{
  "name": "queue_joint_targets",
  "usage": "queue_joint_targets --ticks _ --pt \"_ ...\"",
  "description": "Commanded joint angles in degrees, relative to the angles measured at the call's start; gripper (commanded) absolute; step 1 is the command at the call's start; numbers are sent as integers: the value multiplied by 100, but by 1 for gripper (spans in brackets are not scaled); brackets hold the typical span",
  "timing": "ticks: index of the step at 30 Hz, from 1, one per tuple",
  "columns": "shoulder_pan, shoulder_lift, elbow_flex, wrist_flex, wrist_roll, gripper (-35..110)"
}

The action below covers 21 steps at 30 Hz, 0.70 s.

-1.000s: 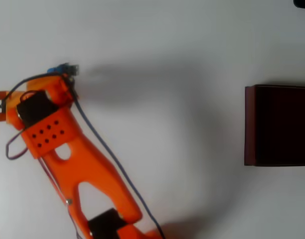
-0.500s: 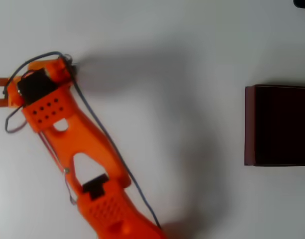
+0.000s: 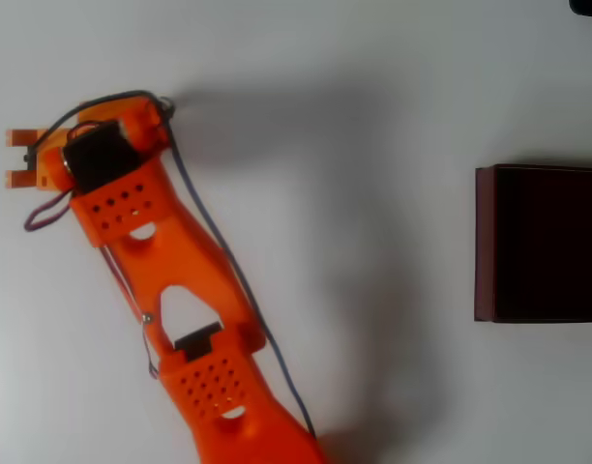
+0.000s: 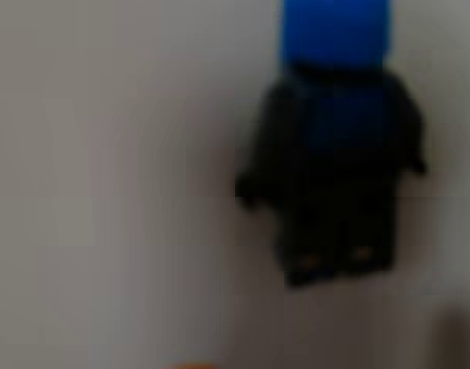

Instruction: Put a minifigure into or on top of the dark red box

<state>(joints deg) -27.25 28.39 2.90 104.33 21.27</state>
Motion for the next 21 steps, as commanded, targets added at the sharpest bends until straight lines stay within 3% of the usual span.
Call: queue_joint_targets --ticks 1,21 --pt "9 18 -352 62 -26 23" --pt "62 -738 -1046 -53 -88 22"
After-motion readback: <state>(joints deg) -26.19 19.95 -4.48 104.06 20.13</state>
